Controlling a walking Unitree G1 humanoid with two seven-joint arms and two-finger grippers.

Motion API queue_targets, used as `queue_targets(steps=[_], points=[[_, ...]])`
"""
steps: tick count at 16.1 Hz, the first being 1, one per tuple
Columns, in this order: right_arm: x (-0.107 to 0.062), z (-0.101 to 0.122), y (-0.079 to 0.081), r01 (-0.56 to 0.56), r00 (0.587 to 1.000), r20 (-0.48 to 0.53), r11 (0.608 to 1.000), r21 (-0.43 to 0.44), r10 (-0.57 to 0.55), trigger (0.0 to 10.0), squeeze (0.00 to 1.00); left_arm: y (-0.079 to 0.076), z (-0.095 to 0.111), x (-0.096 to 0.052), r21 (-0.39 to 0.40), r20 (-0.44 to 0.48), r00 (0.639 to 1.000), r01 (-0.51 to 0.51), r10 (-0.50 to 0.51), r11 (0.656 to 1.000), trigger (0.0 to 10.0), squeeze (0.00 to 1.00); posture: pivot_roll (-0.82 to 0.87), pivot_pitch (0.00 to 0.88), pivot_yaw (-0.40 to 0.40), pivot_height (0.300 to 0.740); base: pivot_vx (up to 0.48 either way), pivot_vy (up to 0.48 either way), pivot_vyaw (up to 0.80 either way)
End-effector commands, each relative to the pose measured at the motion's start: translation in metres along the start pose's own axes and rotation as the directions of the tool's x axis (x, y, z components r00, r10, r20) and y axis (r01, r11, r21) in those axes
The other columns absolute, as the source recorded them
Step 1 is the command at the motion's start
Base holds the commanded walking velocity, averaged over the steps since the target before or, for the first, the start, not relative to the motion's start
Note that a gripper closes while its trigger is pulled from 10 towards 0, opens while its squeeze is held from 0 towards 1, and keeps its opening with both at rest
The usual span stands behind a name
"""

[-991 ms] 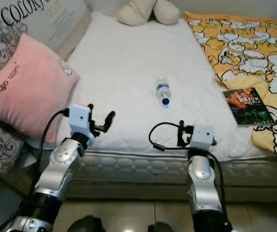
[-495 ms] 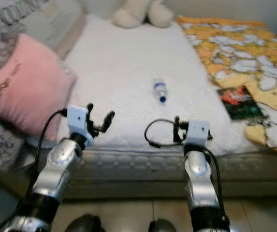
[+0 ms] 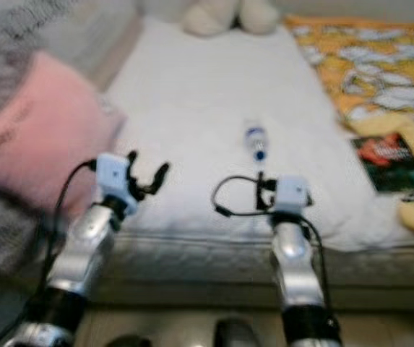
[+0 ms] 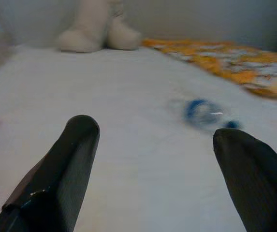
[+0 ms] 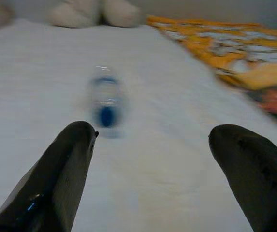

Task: Clean up the room

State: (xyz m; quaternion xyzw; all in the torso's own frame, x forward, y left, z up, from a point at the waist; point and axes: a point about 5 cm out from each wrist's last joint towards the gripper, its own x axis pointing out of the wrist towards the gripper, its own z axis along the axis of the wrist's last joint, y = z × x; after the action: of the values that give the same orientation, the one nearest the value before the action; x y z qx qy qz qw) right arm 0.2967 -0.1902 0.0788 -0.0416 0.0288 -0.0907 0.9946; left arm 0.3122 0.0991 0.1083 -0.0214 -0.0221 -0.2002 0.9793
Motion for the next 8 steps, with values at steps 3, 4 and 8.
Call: queue_targets(steps=[3,4,8], points=[[0.0043,0.0055,-0.0013,0.038,0.999,0.018,0.999,0.014,-0.038,10.0,0.0,0.0005,0.0025,-0.0005,0.02,0.005,1.0,0.022,-0.023,1.0,10.0,0.0,-0.06,0.0,0.014,0.683,0.48,0.0,0.0],[0.0054,0.0029,-0.0009,0.027,1.0,-0.009,1.0,0.0,-0.027,10.0,0.0,-0.0004,0.0017,-0.0004,0.042,-0.002,1.0,0.021,-0.021,0.999,10.0,0.0,-0.06,0.0,0.014,0.683,0.472,0.0,0.0],[0.0067,0.0025,-0.0042,0.038,0.999,-0.012,0.999,0.019,-0.038,10.0,0.0,0.0025,-0.0013,0.001,0.058,-0.03,0.999,-0.02,0.022,0.998,10.0,0.0,-0.06,0.0,0.014,0.683,0.0,0.0,-0.65]])
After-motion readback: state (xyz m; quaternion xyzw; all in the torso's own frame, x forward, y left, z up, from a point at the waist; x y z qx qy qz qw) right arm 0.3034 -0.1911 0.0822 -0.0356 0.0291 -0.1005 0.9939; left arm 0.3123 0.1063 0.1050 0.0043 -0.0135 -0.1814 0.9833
